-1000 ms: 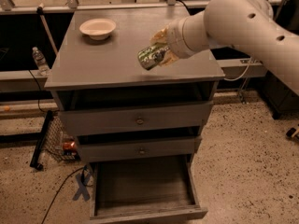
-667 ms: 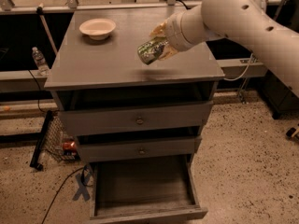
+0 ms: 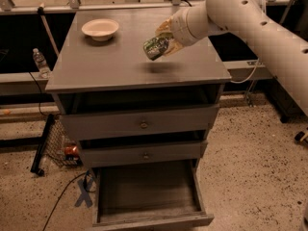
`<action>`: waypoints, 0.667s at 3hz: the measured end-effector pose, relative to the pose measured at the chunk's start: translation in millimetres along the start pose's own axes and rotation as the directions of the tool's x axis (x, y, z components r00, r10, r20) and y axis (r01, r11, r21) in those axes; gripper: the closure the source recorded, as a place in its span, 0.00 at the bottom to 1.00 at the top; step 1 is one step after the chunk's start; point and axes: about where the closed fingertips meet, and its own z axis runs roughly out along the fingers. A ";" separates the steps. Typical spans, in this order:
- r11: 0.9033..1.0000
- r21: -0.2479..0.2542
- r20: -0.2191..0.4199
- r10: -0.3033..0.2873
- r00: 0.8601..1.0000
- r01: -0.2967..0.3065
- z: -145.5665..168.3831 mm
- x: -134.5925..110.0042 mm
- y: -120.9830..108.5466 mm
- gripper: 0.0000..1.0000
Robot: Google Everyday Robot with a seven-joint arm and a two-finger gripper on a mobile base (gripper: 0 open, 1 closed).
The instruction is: Pick green can from bottom drawer and place on counter
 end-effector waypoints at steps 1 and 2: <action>1.000 -0.003 0.026 0.022 0.999 -0.022 17.6 10.2 -0.3 0.99; 1.000 -0.007 0.029 0.021 0.999 -0.021 19.5 7.8 1.0 0.77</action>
Offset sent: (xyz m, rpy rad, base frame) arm 0.0150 0.0022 -0.0096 0.0188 0.0225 0.0094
